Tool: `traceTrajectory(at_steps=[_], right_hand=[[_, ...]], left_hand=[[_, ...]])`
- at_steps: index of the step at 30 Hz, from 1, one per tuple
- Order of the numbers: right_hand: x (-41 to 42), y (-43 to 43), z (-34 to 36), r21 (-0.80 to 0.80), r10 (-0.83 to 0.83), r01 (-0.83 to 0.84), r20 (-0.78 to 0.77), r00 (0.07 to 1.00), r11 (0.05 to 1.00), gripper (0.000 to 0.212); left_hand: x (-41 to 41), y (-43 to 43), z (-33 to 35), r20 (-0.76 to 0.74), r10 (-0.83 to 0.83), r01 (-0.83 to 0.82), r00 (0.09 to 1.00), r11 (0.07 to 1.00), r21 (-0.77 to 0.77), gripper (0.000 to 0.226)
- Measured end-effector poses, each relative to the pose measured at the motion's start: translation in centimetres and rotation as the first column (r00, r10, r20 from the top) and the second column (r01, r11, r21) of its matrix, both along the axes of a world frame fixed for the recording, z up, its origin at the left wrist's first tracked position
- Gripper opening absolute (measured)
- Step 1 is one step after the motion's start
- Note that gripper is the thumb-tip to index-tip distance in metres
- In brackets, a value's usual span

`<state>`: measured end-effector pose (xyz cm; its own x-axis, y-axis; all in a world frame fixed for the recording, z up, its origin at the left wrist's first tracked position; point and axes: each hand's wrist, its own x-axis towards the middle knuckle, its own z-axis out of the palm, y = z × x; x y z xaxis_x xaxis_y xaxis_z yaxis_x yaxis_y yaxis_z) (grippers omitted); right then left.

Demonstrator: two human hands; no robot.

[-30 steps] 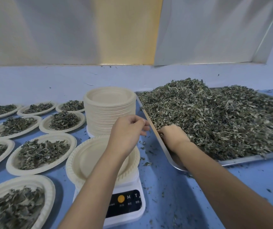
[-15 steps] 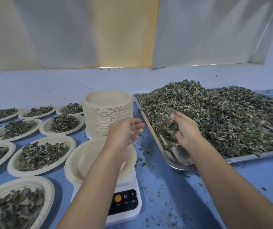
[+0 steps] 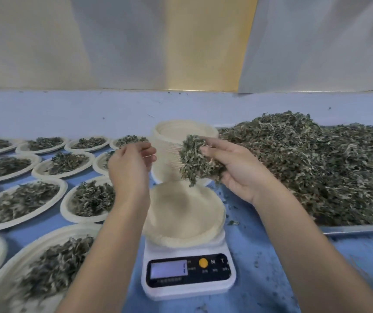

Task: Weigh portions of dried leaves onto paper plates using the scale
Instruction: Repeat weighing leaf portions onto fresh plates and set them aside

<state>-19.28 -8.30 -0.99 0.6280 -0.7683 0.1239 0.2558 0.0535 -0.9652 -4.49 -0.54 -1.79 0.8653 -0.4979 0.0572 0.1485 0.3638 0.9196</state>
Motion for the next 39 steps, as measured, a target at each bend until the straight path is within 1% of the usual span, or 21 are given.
traceTrajectory(at_steps=[2, 4, 6, 8, 10, 12, 14, 15, 17, 20, 23, 26, 30, 32, 35, 39], right_hand=[[1.1, 0.9, -0.4, -0.232, -0.019, -0.029, -0.202, 0.979, 0.972, 0.020], [1.8, 1.6, -0.6, -0.469, -0.102, -0.103, -0.393, 0.914, 0.877, 0.021], [2.3, 2.2, -0.6, -0.597, -0.174, -0.226, -0.537, 0.825, 0.770, 0.023], [2.7, 2.7, -0.6, -0.656, -0.242, -0.291, -0.595, 0.766, 0.696, 0.028], [2.8, 2.9, -0.7, -0.686, -0.289, -0.307, -0.608, 0.740, 0.659, 0.031], [2.7, 2.9, -0.9, -0.669, -0.298, -0.335, -0.647, 0.702, 0.663, 0.032], [2.7, 2.8, -1.0, -0.612, -0.242, -0.390, -0.700, 0.672, 0.688, 0.029], [2.7, 2.8, -1.1, -0.582, -0.198, -0.411, -0.714, 0.672, 0.702, 0.026], [2.7, 2.7, -1.3, -0.554, -0.142, -0.404, -0.698, 0.702, 0.728, 0.020], [2.7, 2.4, -1.3, -0.568, -0.168, -0.296, -0.624, 0.763, 0.768, 0.023], [2.4, 2.1, -1.2, -0.549, -0.162, -0.170, -0.504, 0.848, 0.819, 0.024], [2.3, 2.1, -0.9, -0.519, -0.142, -0.081, -0.376, 0.916, 0.851, 0.024], [2.5, 2.4, -1.0, -0.487, -0.140, -0.004, -0.258, 0.956, 0.873, 0.025], [2.7, 2.5, -1.1, -0.486, -0.143, 0.020, -0.217, 0.966, 0.874, 0.025], [3.2, 2.9, -1.3, -0.518, -0.142, 0.041, -0.157, 0.977, 0.854, 0.032], [4.1, 3.1, -1.7, -0.504, -0.147, 0.072, -0.110, 0.983, 0.861, 0.028]], left_hand=[[0.9, 0.5, 0.2, -0.036, 0.053, -0.055, 0.998, 0.997, -0.056, 0.024], [1.3, 0.7, 0.4, -0.053, 0.068, -0.072, 0.996, 0.994, -0.079, 0.024], [1.3, 0.7, 0.5, -0.044, 0.065, -0.068, 0.997, 0.995, -0.075, 0.025], [1.0, 0.5, 0.5, -0.027, 0.052, -0.054, 0.998, 0.996, -0.067, 0.025], [0.7, 0.4, 0.5, -0.022, 0.039, -0.040, 0.999, 0.996, -0.077, 0.025], [0.6, 0.5, 0.5, -0.018, 0.036, -0.037, 0.999, 0.996, -0.077, 0.025], [0.6, 0.5, 0.4, -0.016, 0.034, -0.035, 0.999, 0.997, -0.069, 0.025], [0.6, 0.5, 0.3, -0.017, 0.031, -0.032, 0.999, 0.997, -0.067, 0.025], [0.6, 0.6, 0.3, -0.021, 0.024, -0.025, 0.999, 0.998, -0.058, 0.024], [0.6, 0.6, 0.2, -0.027, 0.013, -0.015, 1.000, 0.999, -0.047, 0.024], [0.6, 0.7, 0.2, -0.022, 0.004, -0.005, 1.000, 1.000, -0.030, 0.026], [0.5, 0.6, 0.1, -0.026, -0.017, 0.017, 1.000, 1.000, -0.017, 0.025], [0.5, 0.5, 0.1, -0.055, -0.047, 0.046, 0.997, 0.999, -0.007, 0.024], [0.2, 0.5, 0.1, -0.111, -0.123, 0.122, 0.986, 0.992, -0.015, 0.028], [-0.5, 0.2, 0.4, -0.239, -0.303, 0.302, 0.923, 0.952, -0.040, 0.030], [-1.8, 0.3, 1.1, -0.368, -0.526, 0.509, 0.767, 0.847, -0.152, 0.025]])
